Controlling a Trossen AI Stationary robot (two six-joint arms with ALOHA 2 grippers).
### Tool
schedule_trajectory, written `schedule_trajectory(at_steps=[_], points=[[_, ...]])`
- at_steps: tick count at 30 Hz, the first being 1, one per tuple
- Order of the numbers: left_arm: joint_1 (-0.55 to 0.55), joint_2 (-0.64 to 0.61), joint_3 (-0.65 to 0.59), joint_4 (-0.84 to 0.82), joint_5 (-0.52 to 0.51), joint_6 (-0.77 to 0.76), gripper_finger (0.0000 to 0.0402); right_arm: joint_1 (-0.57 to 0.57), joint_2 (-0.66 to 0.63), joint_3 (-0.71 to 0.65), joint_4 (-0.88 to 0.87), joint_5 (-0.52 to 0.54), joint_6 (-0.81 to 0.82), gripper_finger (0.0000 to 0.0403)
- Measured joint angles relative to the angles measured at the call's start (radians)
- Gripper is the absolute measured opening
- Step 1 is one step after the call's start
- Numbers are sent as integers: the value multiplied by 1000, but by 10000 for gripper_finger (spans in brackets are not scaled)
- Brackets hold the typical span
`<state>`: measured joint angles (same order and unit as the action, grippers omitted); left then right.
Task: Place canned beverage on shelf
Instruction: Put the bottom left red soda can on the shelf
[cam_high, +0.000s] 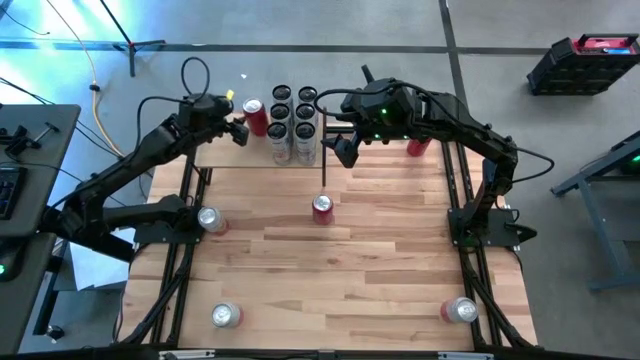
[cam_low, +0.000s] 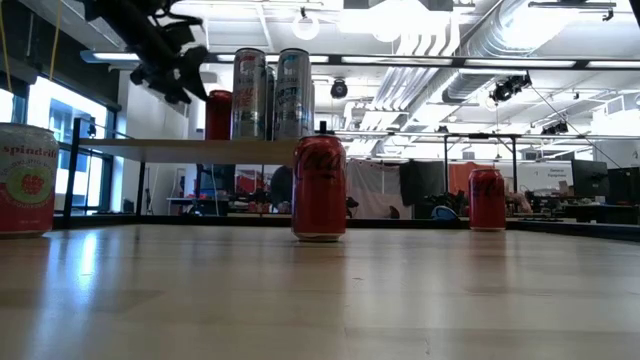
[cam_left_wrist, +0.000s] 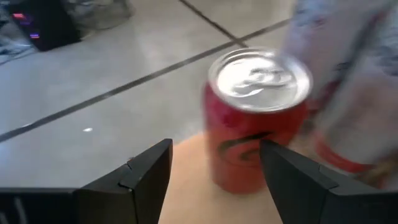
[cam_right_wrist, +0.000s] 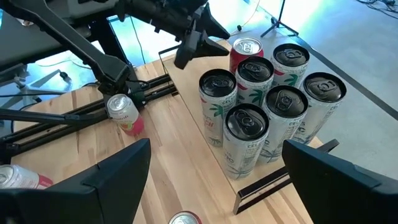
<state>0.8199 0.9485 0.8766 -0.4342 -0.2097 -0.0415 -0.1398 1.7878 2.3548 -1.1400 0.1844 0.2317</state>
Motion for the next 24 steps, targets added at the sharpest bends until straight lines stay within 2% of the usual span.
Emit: schedule_trajectory(at_steps=[8,13,16,20,24], points=[[0,-22,12,-103,129,16,234,10,0,0,-8,0,-7,349],[-4,-33,-4,-81,223,53,234,10,0,0,-27,0,-30,349],[-9,-33,-40,-67,213,53,234,10,0,0,-30,0,-30,349],[-9,-32,-94,6,131,55,234,10,0,0,-31,0,-30,349],[-9,-26,-115,66,118,105,234,10,0,0,-30,0,-30,349]])
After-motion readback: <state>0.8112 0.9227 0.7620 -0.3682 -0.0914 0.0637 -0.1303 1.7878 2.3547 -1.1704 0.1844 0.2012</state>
